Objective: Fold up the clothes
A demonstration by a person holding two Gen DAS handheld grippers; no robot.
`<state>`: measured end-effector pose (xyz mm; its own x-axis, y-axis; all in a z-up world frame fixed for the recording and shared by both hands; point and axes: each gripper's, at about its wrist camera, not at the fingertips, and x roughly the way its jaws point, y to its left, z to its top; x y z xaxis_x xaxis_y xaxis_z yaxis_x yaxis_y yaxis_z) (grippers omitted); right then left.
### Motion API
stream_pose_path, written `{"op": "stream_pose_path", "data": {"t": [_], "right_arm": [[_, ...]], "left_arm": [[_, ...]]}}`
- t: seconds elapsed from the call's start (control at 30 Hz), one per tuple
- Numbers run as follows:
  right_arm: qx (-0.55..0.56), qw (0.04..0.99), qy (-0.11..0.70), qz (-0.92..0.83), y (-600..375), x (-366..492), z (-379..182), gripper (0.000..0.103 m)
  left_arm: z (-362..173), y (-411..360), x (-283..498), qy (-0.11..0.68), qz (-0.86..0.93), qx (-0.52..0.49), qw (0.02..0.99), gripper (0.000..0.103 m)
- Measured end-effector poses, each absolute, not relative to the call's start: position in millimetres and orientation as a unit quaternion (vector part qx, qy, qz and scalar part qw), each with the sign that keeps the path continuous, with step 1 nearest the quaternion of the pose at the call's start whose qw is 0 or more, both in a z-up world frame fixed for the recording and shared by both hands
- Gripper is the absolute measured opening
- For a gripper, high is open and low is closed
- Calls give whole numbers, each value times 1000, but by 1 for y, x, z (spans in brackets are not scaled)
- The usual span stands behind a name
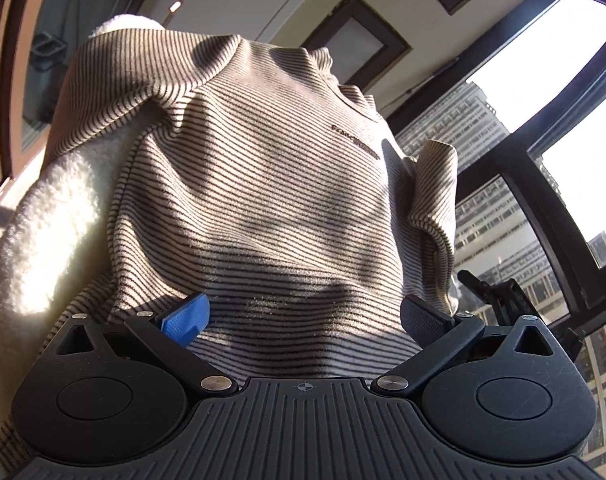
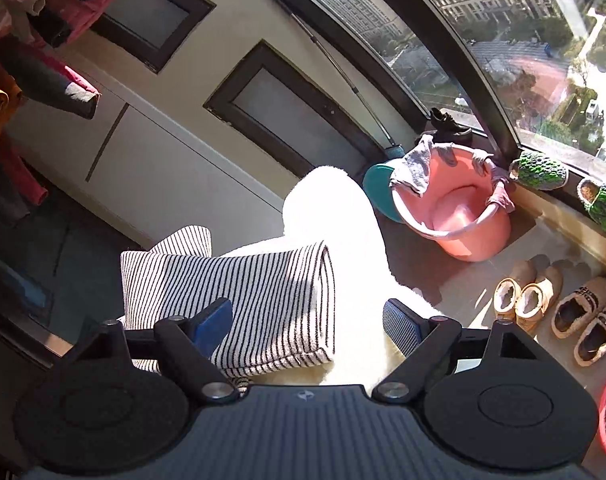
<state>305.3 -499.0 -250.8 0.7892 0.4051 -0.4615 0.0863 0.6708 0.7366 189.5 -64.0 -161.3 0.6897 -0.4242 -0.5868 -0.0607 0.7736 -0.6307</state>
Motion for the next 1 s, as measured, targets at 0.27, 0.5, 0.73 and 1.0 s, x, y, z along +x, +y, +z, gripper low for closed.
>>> {"op": "stream_pose_path", "data": {"t": [0.27,0.5,0.73,1.0], "right_arm": [[255,914,299,97,-466,306,-192,8],[135,968,206,52,-447,280,-70,7],[74,987,131,51,-397,251,10,7],[35,986,122,106,-329,242,36,7]], "left_arm": [[-126,-83,181,385,-127,-241,882,103],[-138,-62,159,394,-189,-262,860,103],[-129,-34,142,371,-205,-263,866,103],[-128,-13,127,362,-216,-264,867,103]]}}
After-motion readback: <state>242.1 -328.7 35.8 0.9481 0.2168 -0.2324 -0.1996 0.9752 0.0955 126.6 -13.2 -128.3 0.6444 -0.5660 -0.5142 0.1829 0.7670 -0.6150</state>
